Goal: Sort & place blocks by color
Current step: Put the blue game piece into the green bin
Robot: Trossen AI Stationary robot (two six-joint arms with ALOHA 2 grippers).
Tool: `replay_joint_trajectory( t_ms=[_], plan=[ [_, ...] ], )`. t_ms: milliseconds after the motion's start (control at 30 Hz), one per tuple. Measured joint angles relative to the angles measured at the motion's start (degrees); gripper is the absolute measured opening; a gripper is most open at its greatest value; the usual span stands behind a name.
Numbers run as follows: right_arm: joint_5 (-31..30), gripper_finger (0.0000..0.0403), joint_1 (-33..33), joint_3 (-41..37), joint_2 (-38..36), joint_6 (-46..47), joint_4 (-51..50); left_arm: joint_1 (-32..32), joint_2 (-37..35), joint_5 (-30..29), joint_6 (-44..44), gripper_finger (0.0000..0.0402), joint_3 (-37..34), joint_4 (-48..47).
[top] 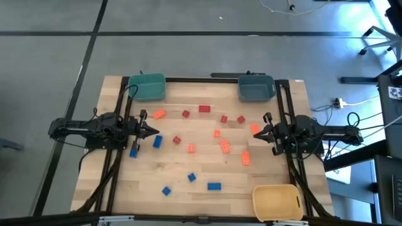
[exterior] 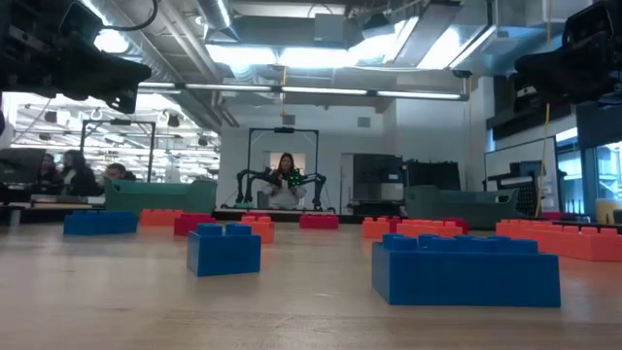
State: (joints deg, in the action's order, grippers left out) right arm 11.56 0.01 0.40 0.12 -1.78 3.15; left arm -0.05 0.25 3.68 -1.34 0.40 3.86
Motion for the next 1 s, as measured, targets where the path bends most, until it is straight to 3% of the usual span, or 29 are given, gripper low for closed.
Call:
replay_joint_trajectory(
  t_ms=[133,333,500,733,1000],
  plan=[
    [0.0,0.0023,0.0,0.0,0.0,1.7,0.0,0.0,0.0,-1.0,2.5,0.0,0.0,0.3],
    [0.0,0.0023,0.0,0.0,0.0,1.6,0.0,0.0,0.1,-10.5,1.8,0.0,3.1,3.1],
    [0.0,0.0023,0.0,0.0,0.0,1.4,0.0,0.0,3.6,-10.7,1.5,0.0,16.4,-12.7],
    [0.0,0.0023,0.0,0.0,0.0,1.1,0.0,0.0,20.4,-14.5,-4.8,0.0,39.3,-33.0],
    [0.0,0.0023,0.0,0.0,0.0,1.1,0.0,0.1,44.5,-16.2,-22.5,0.0,62.1,-62.6]
  ],
)
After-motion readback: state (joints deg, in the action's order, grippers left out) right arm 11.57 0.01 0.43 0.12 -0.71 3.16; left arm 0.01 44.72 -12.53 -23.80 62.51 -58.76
